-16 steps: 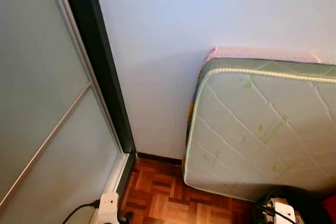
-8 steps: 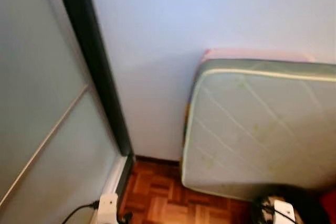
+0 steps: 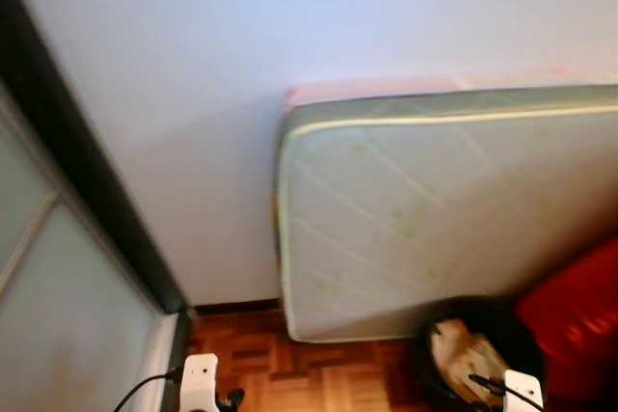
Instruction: Clean up the room
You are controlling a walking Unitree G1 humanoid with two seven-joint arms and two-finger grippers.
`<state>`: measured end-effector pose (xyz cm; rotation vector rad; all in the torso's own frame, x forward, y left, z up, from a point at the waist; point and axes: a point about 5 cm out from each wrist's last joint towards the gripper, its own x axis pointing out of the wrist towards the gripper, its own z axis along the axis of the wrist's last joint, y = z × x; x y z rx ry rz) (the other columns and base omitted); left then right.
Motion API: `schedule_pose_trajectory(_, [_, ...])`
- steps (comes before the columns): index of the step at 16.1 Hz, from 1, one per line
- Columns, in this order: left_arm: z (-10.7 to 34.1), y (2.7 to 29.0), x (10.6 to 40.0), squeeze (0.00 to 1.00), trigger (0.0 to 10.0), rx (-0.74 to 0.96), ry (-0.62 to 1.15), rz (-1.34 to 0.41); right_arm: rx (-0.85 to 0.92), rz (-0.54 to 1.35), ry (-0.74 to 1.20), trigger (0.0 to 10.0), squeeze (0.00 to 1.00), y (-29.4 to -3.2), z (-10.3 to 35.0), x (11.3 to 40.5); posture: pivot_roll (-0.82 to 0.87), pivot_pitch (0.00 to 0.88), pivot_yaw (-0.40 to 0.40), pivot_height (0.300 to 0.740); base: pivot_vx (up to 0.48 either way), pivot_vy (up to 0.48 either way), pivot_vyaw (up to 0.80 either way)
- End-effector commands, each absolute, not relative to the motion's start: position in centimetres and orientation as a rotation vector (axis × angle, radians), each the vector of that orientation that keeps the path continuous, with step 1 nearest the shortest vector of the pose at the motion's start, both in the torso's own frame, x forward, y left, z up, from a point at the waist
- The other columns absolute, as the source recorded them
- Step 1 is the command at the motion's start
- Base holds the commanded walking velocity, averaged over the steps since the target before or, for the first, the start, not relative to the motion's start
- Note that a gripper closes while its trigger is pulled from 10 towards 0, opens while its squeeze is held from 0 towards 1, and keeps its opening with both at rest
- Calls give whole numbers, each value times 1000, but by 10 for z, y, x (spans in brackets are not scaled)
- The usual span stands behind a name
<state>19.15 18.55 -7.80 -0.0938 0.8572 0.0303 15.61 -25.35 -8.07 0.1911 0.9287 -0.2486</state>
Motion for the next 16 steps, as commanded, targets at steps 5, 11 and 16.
schedule_pose_trajectory(5, [-95, 237, 132, 0, 10000, 6, 1074, 75, 250, -160, 1136, 10000, 0, -213, -107, 108, 62, 0, -2, 740, 0, 0, -750])
schedule_pose_trajectory(11, [-93, 236, 136, 0, 10000, 16, 1051, 72, 238, -142, 1127, 10000, 0, -216, -106, 111, 88, 0, -24, 740, 0, -187, -750])
schedule_pose_trajectory(16, [-91, 240, 139, 0, 10000, 7, 1038, 95, 280, -187, 1089, 10000, 0, -216, -105, 115, 95, 0, -24, 740, 0, -294, -150])
